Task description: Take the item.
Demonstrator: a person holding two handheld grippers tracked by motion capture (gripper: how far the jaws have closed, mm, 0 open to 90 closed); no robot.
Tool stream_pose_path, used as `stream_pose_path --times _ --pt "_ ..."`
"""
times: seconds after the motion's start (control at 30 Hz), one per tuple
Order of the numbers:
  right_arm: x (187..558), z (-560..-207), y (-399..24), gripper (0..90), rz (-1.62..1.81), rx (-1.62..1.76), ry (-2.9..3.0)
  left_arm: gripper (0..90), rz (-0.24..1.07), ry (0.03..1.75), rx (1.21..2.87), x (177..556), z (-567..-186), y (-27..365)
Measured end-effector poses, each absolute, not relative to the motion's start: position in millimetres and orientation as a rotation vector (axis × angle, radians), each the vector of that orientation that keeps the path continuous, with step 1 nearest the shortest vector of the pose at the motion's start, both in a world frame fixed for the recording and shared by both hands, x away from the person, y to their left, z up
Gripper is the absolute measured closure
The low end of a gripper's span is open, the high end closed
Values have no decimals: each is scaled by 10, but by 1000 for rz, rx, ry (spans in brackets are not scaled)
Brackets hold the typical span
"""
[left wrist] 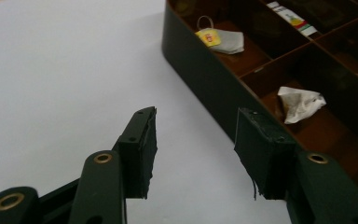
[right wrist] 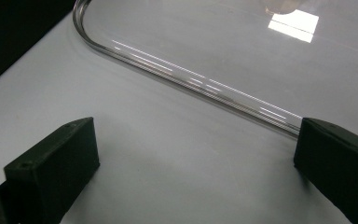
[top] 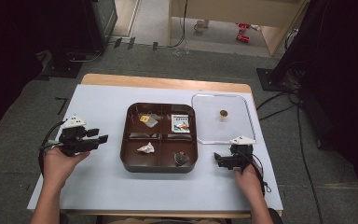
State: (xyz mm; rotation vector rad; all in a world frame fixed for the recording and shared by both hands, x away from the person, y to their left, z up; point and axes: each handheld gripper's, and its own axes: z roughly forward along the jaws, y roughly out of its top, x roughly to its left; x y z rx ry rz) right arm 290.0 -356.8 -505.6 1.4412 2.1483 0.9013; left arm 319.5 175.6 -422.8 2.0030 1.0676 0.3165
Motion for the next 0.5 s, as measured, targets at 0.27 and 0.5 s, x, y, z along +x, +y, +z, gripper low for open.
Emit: stream_pose_path --times 0.27,0.5 --pt "2900 -5057 -3568 0 901 1441 2148 475 298 971 1999 3185 -4133 1581" --pt "2900 -5057 -3568 0 901 1440 2148 481 299 913 2026 3179 -4098 1443"
